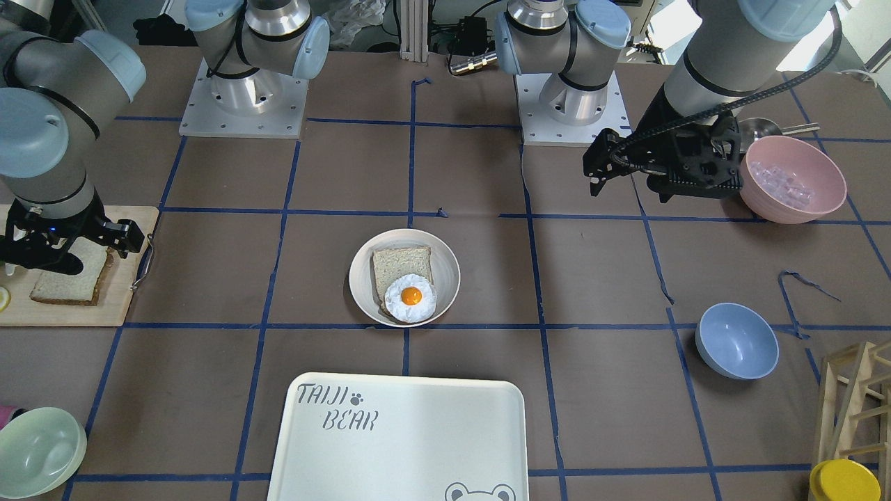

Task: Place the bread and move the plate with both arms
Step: 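Lower the right gripper onto the bread slice on the wooden board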

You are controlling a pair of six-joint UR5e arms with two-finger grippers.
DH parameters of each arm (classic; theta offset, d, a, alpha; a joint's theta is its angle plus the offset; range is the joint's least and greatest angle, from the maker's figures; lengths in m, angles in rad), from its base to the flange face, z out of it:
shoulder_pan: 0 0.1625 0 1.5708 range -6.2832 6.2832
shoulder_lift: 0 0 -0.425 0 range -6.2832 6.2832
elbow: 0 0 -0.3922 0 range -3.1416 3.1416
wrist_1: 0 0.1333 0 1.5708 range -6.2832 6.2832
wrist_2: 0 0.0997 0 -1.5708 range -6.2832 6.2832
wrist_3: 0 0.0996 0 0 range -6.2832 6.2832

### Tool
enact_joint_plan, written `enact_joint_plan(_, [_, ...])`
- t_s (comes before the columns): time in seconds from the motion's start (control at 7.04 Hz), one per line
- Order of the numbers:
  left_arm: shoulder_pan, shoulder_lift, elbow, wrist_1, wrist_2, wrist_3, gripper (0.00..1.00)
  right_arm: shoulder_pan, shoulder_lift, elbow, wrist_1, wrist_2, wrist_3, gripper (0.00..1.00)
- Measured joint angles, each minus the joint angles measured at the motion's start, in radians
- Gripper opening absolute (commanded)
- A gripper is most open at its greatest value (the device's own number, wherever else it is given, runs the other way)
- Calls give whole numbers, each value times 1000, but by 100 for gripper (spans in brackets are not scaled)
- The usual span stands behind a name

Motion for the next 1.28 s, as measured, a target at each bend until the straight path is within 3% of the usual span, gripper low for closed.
enact_joint_plan(0.28, [0,0,-2,0,0,0,100,-41,65,87,-192,-43,-83,86])
enact_joint_plan(0.85, [-1,3,-5,-1,0,1,100,-88,161,111,-298,-53,-202,85])
enact_joint_plan(0.99, [-1,3,-5,-1,0,1,100,-90,168,112,-315,-52,-231,78])
enact_joint_plan(1.28, [-1,3,-5,-1,1,2,100,-93,172,114,-321,-54,-250,46])
